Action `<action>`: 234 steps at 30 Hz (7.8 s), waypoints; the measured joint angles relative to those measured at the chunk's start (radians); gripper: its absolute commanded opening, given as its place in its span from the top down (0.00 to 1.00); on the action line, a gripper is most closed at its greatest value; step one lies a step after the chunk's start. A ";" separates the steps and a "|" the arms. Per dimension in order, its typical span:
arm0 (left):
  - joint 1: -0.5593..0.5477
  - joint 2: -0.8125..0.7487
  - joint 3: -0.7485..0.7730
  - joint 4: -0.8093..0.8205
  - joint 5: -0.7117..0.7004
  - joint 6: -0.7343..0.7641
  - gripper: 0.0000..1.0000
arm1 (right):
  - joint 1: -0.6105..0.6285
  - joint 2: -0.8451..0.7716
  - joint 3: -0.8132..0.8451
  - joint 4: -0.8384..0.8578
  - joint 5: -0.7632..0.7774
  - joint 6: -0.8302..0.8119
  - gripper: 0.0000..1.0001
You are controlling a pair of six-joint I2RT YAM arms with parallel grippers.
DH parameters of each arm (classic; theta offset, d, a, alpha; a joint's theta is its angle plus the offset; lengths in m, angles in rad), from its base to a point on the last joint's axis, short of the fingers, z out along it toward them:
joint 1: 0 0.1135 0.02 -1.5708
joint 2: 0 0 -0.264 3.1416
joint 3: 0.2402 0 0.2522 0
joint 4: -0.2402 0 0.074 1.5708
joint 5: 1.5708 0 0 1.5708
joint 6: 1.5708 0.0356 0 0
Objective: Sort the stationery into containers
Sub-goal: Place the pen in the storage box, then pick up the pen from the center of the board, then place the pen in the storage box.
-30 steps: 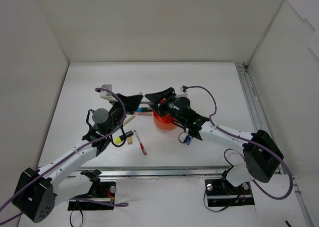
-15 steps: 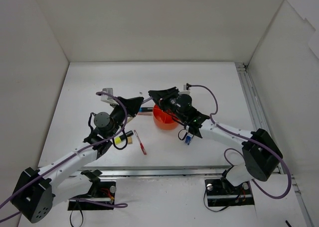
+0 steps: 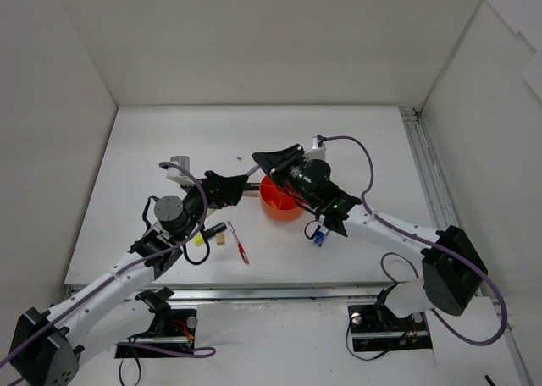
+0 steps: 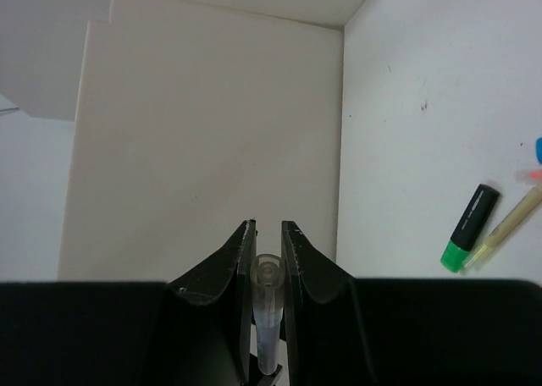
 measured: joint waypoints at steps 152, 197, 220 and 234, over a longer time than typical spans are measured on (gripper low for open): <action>0.166 0.755 0.793 -1.067 0.023 0.407 1.00 | 0.060 -0.601 -0.185 -0.665 0.072 -1.422 0.02; 0.122 0.653 1.000 -1.412 0.565 0.142 1.00 | 0.413 -0.063 -0.217 0.121 -0.043 -2.519 0.43; 0.107 0.592 0.951 -1.400 0.579 0.141 0.00 | 0.444 -0.093 -0.196 0.140 -0.019 -2.491 1.00; 0.283 0.478 0.821 -1.365 0.404 0.134 0.00 | 0.380 -0.249 -0.211 0.141 0.214 -2.004 1.00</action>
